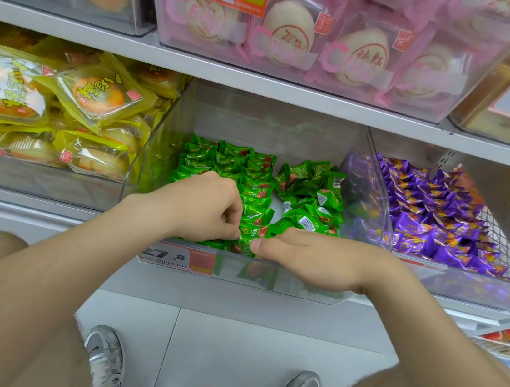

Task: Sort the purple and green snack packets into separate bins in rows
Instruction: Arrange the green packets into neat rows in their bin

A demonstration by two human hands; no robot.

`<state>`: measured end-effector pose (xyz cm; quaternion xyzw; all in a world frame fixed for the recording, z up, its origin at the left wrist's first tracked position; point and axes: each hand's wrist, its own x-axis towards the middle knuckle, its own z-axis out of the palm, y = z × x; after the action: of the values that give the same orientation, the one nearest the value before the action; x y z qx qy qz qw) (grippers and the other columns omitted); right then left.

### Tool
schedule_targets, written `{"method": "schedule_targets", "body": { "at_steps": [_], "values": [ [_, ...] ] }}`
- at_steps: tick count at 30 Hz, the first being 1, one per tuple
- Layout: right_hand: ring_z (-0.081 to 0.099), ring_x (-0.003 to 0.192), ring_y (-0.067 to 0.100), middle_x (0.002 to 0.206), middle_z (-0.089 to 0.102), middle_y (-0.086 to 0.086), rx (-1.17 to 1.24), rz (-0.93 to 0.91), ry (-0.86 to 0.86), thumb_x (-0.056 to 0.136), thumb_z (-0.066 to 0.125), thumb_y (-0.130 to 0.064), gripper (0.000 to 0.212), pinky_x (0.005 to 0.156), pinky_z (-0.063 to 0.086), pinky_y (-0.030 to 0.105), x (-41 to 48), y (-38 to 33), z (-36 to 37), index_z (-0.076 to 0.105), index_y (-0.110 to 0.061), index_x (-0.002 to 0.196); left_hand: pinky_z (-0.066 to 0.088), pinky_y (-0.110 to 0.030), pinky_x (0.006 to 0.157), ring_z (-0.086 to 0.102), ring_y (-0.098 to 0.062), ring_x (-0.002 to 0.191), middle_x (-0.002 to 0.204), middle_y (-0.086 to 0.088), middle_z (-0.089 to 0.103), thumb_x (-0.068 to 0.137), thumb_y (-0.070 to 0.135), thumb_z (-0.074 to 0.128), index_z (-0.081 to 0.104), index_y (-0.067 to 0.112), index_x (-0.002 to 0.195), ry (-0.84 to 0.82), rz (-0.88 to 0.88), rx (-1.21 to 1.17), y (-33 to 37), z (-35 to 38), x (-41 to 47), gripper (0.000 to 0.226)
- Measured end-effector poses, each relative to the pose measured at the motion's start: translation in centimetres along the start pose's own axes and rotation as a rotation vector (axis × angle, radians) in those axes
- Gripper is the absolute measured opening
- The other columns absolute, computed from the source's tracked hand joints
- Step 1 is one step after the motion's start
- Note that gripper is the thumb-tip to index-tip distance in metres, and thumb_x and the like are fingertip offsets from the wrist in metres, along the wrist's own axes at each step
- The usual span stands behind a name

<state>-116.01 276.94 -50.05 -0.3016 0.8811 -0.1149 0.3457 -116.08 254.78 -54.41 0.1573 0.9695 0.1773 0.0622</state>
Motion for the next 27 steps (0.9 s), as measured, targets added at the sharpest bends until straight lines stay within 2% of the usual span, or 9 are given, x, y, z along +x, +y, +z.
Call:
{"method": "schedule_targets", "body": {
  "at_steps": [3,4,6,9,12,16,21,24,27],
  "values": [
    [0.052,0.073,0.017,0.075,0.049,0.007,0.057,-0.039,0.038,0.109,0.038,-0.052,0.060,0.081,0.050,0.043,-0.3,0.1,-0.1,0.073,-0.005,0.097,0.061,-0.035,0.074,0.067,-0.001,0.069,0.066,0.015,0.071,0.086,0.041,0.080,0.076,0.030,0.072,-0.001,0.001,-0.002,0.0,0.0,0.0,0.019],
    [0.038,0.062,0.015,0.065,0.035,0.000,0.096,-0.062,0.084,0.110,0.044,-0.044,0.054,0.066,0.042,0.039,-0.2,0.3,0.1,0.064,-0.005,0.078,0.061,-0.035,0.074,0.067,-0.001,0.069,0.066,0.015,0.071,0.086,0.041,0.080,0.076,0.030,0.071,-0.001,0.001,-0.003,0.0,0.0,0.0,0.019],
    [0.033,0.053,0.011,0.057,0.036,-0.008,0.139,-0.089,0.164,0.106,0.057,-0.031,0.045,0.057,0.037,0.034,0.1,1.0,0.4,0.060,-0.005,0.070,0.061,-0.035,0.075,0.067,0.000,0.069,0.066,0.016,0.071,0.086,0.041,0.081,0.075,0.030,0.070,-0.001,0.003,-0.002,0.1,0.0,-0.1,0.020],
    [0.062,0.065,0.001,0.080,0.074,-0.013,0.233,-0.110,0.311,0.090,0.078,-0.022,0.006,0.067,0.053,0.022,0.0,1.7,-0.1,0.083,-0.021,0.093,0.061,-0.035,0.074,0.067,0.000,0.069,0.066,0.015,0.071,0.086,0.041,0.081,0.076,0.029,0.071,0.002,0.008,0.007,0.1,0.0,-0.1,0.019],
    [0.049,0.059,0.001,0.090,0.065,-0.006,0.346,-0.106,0.445,0.071,0.095,-0.019,0.030,0.061,0.043,0.022,0.0,2.5,-0.5,0.078,-0.031,0.093,0.061,-0.034,0.073,0.067,0.001,0.068,0.065,0.015,0.071,0.085,0.041,0.081,0.077,0.029,0.072,0.007,0.010,0.005,0.2,0.1,-0.1,0.018],
    [0.039,0.054,0.002,0.091,0.053,-0.006,0.378,-0.121,0.500,0.072,0.089,-0.008,0.036,0.059,0.037,0.021,0.4,2.5,-0.3,0.069,-0.030,0.092,0.061,-0.034,0.072,0.067,0.002,0.067,0.064,0.016,0.070,0.086,0.041,0.081,0.077,0.029,0.072,-0.001,0.007,-0.004,0.2,0.0,-0.2,0.018],
    [0.076,0.072,0.011,0.114,0.067,-0.002,0.476,-0.158,0.426,0.093,0.078,-0.021,0.020,0.067,0.057,0.032,0.3,1.8,-0.1,0.068,-0.023,0.110,0.061,-0.035,0.073,0.067,0.000,0.068,0.065,0.015,0.070,0.085,0.041,0.081,0.078,0.029,0.075,0.002,0.000,0.005,0.3,-0.1,-0.2,0.016],
    [0.073,0.083,0.005,0.108,0.074,-0.005,0.238,-0.120,0.404,0.090,0.082,-0.033,0.025,0.084,0.061,0.041,1.2,2.1,0.4,0.072,-0.026,0.112,0.061,-0.034,0.073,0.067,0.000,0.069,0.066,0.015,0.070,0.085,0.040,0.080,0.078,0.029,0.076,-0.004,-0.005,0.005,0.3,-0.2,-0.2,0.015],
    [0.071,0.088,0.003,0.099,0.076,-0.008,0.146,-0.108,0.337,0.085,0.087,-0.026,0.024,0.087,0.060,0.034,2.2,2.0,0.7,0.077,-0.028,0.107,0.061,-0.035,0.074,0.067,0.000,0.070,0.067,0.015,0.071,0.086,0.041,0.080,0.077,0.030,0.076,-0.025,-0.006,0.009,0.3,-0.3,-0.3,0.015]
  ]
}}
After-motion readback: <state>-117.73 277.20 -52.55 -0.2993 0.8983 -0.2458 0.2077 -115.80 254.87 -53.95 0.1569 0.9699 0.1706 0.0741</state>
